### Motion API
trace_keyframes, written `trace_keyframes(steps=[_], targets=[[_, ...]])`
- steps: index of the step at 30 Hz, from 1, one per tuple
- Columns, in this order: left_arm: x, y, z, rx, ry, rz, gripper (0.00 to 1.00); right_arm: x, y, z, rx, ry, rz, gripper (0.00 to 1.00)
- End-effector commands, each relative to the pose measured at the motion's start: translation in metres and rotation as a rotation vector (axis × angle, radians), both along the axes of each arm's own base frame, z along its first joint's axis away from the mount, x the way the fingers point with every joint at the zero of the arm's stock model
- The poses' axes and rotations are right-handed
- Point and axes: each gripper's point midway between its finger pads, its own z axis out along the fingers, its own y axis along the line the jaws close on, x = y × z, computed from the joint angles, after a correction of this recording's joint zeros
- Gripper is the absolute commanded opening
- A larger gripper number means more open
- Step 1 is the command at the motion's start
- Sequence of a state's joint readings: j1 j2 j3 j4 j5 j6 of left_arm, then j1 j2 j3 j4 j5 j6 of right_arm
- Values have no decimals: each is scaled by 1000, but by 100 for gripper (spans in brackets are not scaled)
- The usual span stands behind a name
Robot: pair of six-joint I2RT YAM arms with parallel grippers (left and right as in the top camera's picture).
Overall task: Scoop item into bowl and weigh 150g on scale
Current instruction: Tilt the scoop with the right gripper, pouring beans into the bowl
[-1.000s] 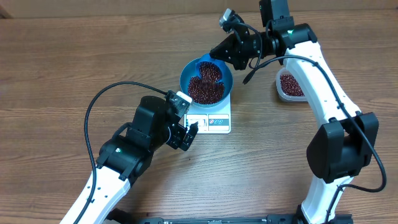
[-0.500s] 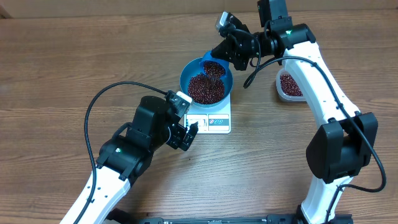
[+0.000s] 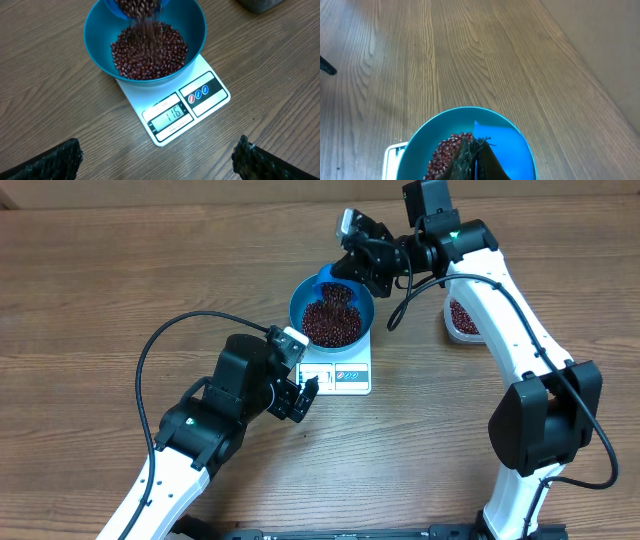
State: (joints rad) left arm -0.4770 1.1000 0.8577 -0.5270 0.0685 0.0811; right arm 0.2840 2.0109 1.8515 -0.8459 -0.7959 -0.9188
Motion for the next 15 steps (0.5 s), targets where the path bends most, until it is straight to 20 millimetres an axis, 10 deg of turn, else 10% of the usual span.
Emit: trace_keyframes(steps=[1,15], targets=[[0,0,-1,0,2,-7,100,-2,1,35,16,-130,37,4],[0,0,-1,0,2,-8,99,-2,1,35,-32,-325,165,4]])
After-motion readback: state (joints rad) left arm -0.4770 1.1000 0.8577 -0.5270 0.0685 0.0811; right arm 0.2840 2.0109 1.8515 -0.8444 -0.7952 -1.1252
